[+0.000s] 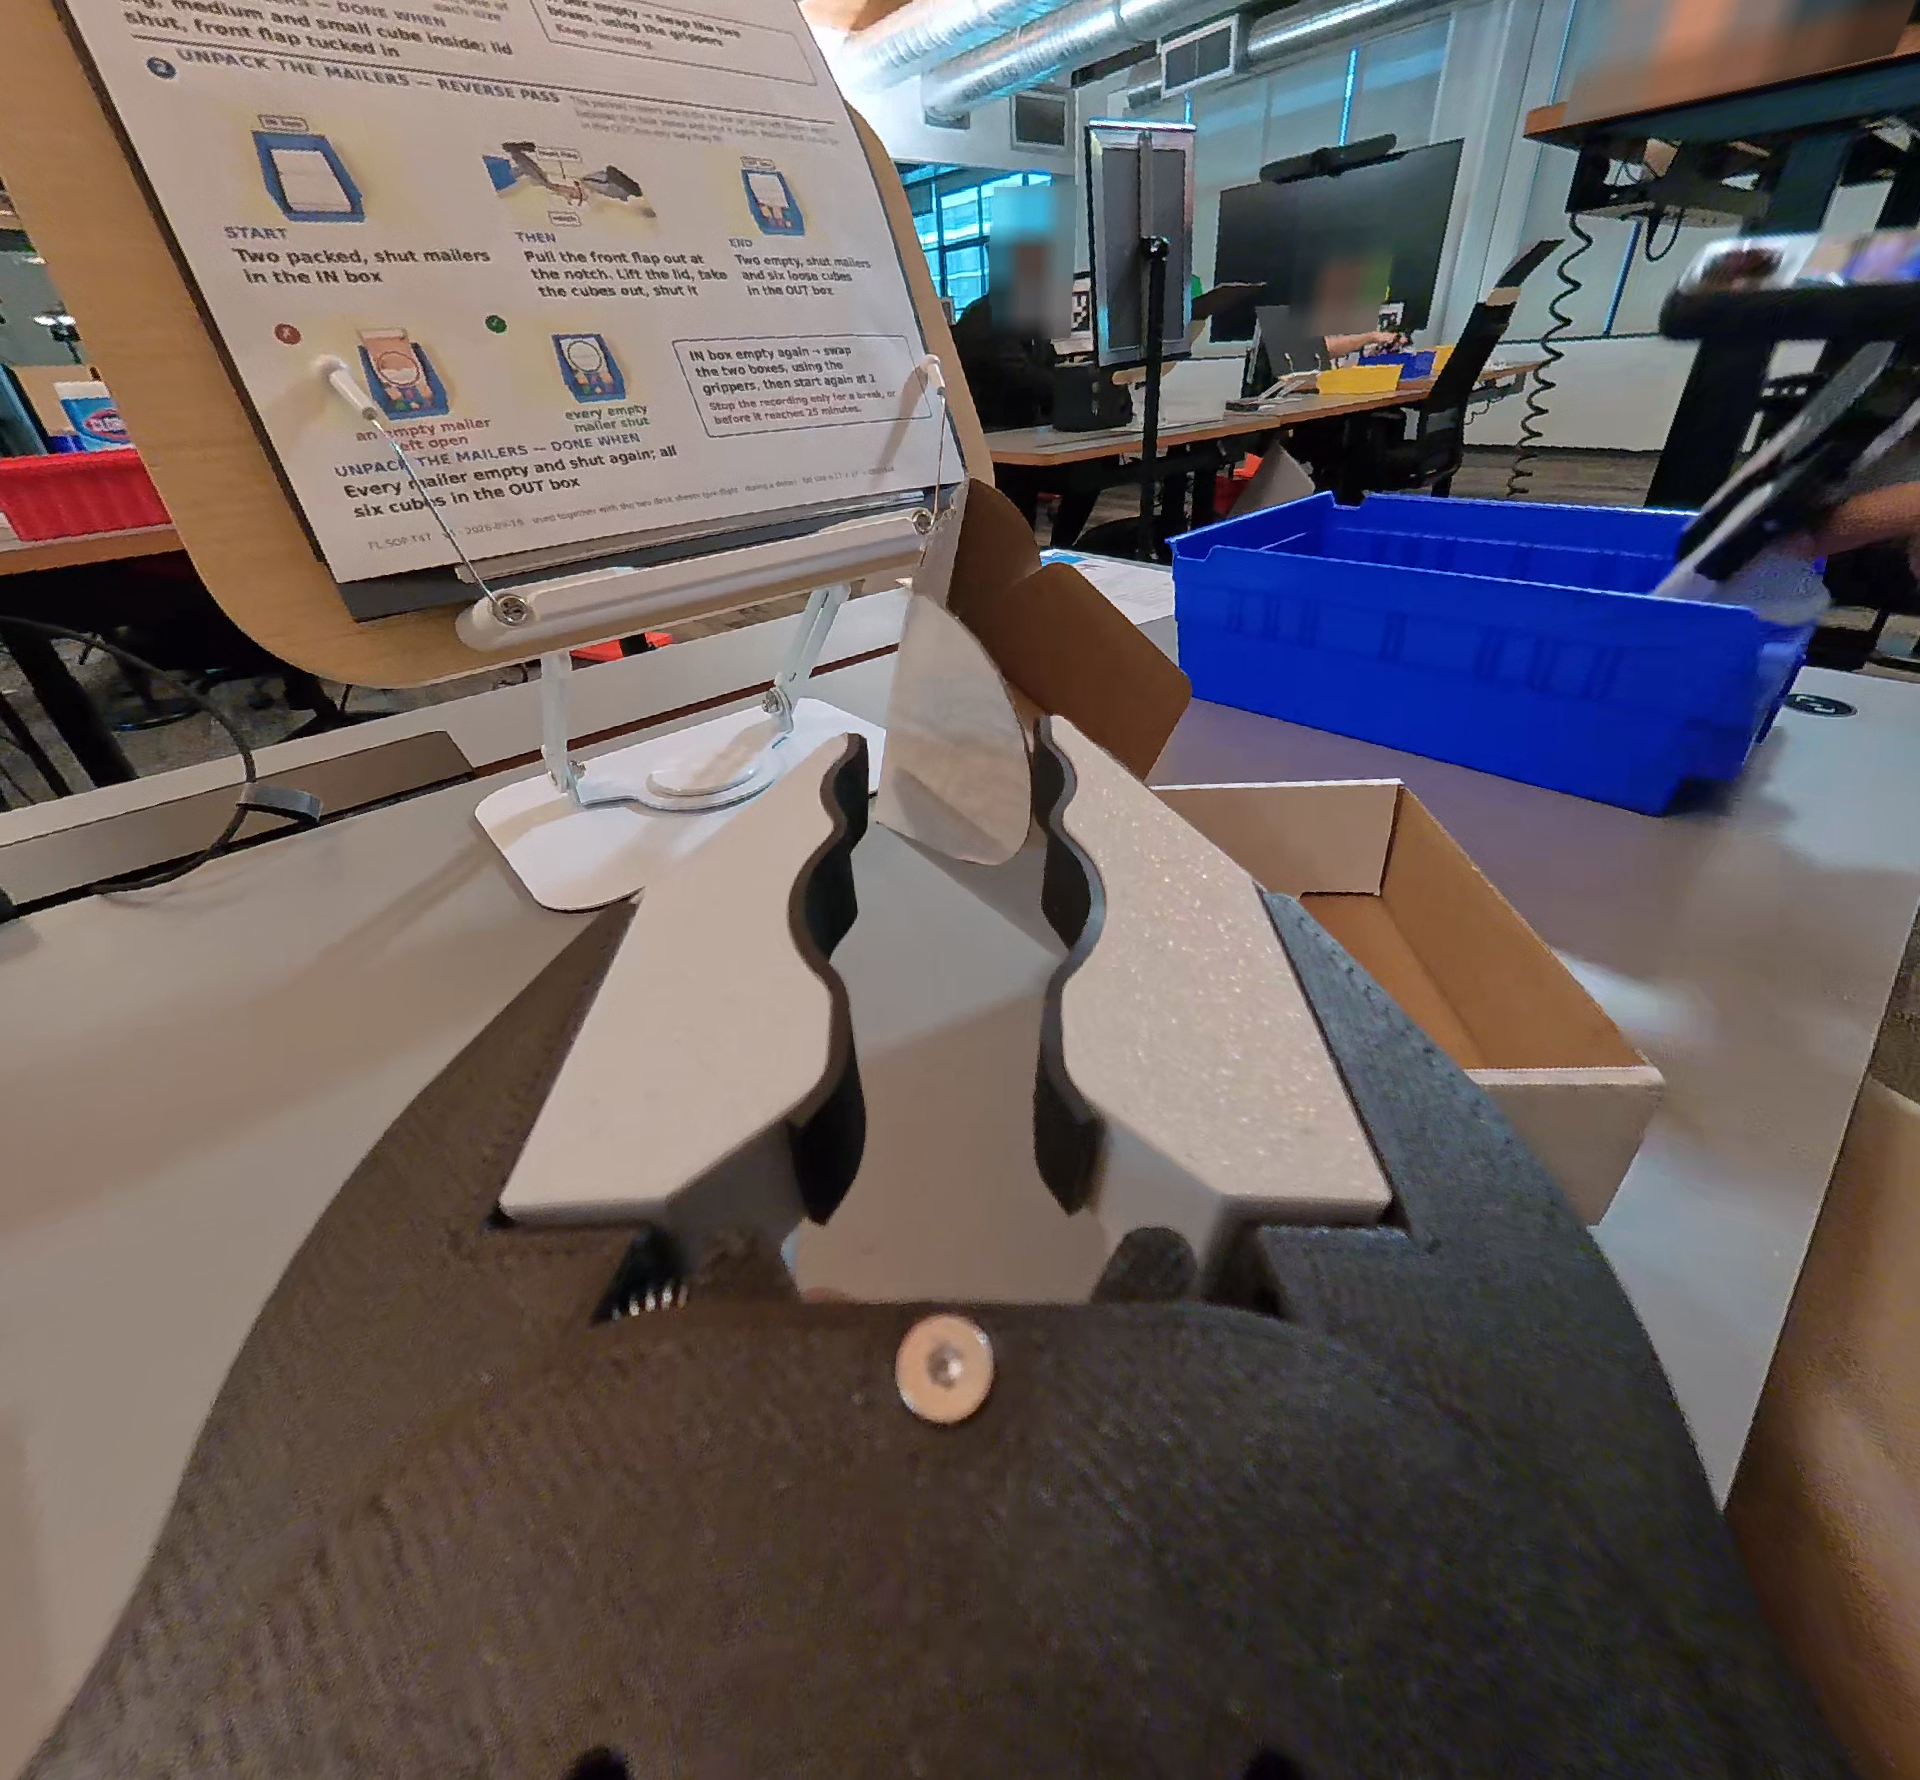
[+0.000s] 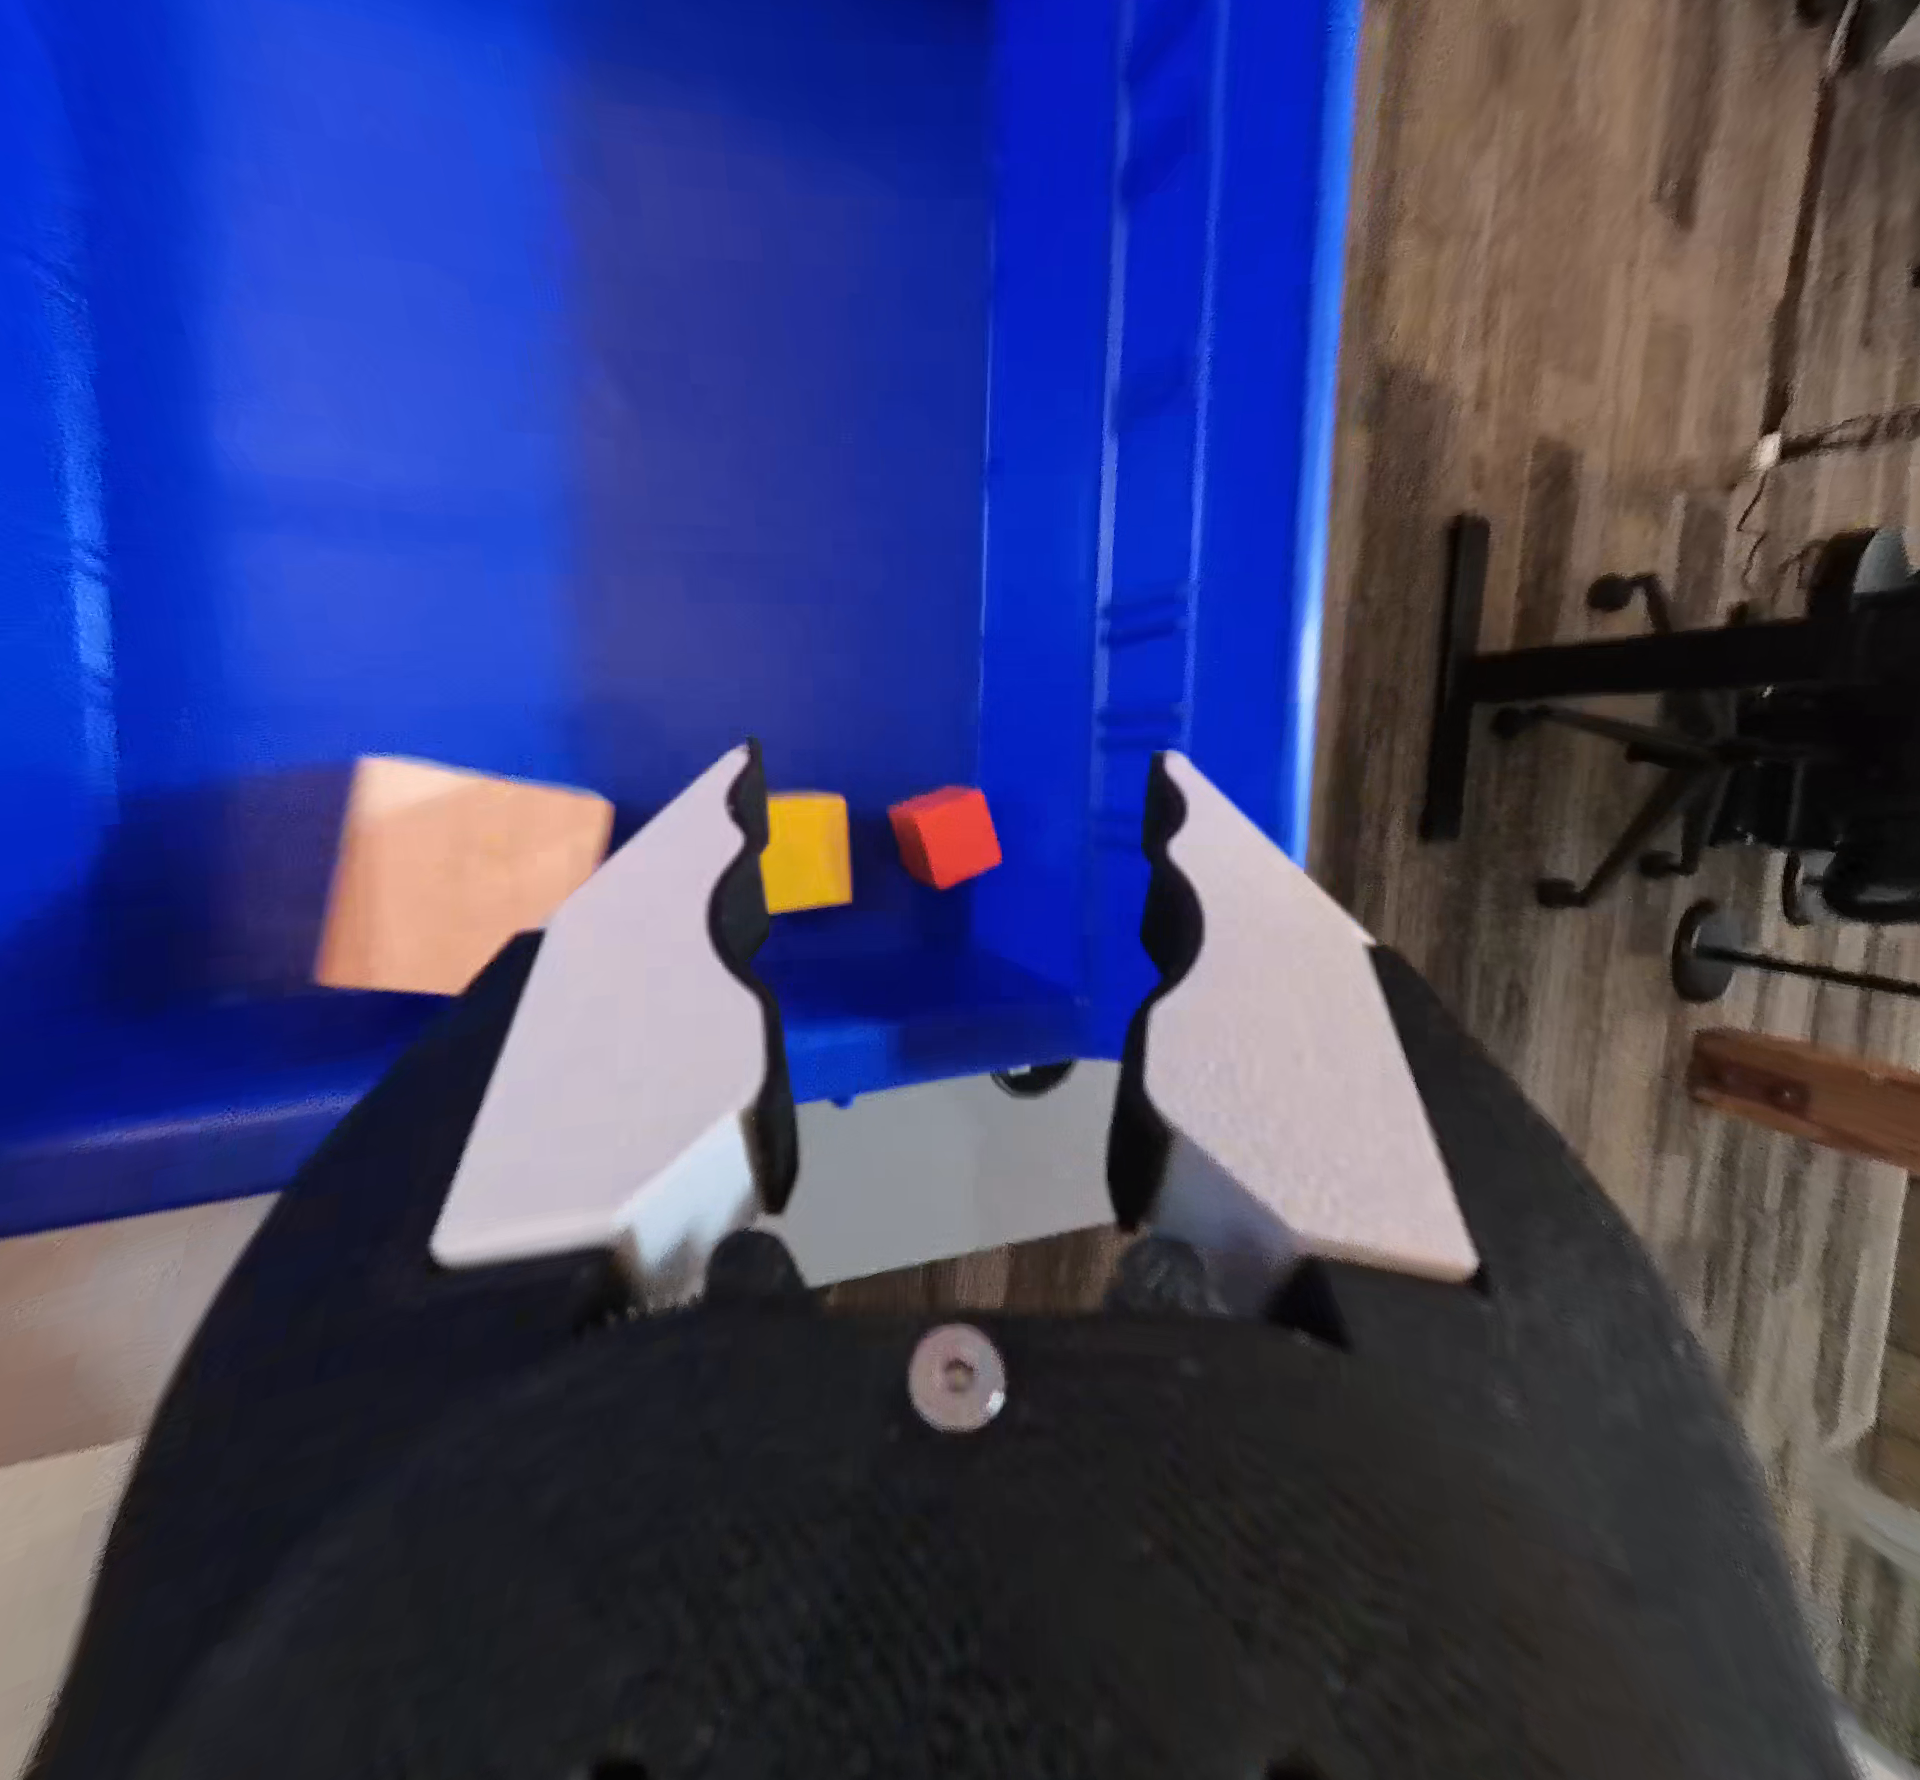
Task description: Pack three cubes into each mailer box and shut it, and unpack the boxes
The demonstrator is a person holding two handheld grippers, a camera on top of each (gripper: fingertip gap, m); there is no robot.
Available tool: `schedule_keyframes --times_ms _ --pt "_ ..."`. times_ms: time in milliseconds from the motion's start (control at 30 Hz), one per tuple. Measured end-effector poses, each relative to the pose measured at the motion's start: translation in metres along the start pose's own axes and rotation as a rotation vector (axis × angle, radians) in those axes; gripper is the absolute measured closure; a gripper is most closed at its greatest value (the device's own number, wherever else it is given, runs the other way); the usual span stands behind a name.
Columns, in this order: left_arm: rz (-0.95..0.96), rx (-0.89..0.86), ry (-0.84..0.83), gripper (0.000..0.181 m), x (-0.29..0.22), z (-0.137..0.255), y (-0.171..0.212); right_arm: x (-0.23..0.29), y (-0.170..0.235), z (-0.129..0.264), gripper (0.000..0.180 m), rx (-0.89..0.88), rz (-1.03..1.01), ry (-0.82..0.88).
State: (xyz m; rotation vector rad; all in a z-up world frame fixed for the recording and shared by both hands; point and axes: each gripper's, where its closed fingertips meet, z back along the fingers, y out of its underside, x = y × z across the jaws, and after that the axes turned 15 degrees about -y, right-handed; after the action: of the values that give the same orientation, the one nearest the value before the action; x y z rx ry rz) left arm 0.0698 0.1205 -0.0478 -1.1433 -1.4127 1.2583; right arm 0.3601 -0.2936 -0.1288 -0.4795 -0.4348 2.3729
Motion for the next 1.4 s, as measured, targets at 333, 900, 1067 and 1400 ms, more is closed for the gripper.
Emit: schedule_keyframes --times_ms 333,900,1067,1400 --pt "0.061 0.046 -0.011 0.139 0.002 0.014 0.001 0.249 -0.164 0.102 0.113 -0.677 0.441 -0.413" --pt "0.274 0.283 0.066 0.143 -0.046 0.035 0.037 0.339 -0.157 0.041 0.180 -0.534 0.396 -0.881" --pt "0.296 0.306 0.016 0.152 -0.034 0.030 0.043 0.332 -0.105 0.063 0.172 -0.575 0.505 -0.704" --pt "0.096 0.374 0.025 0.181 -0.040 0.045 0.060 0.359 -0.036 0.062 0.165 -0.571 0.574 -0.669"
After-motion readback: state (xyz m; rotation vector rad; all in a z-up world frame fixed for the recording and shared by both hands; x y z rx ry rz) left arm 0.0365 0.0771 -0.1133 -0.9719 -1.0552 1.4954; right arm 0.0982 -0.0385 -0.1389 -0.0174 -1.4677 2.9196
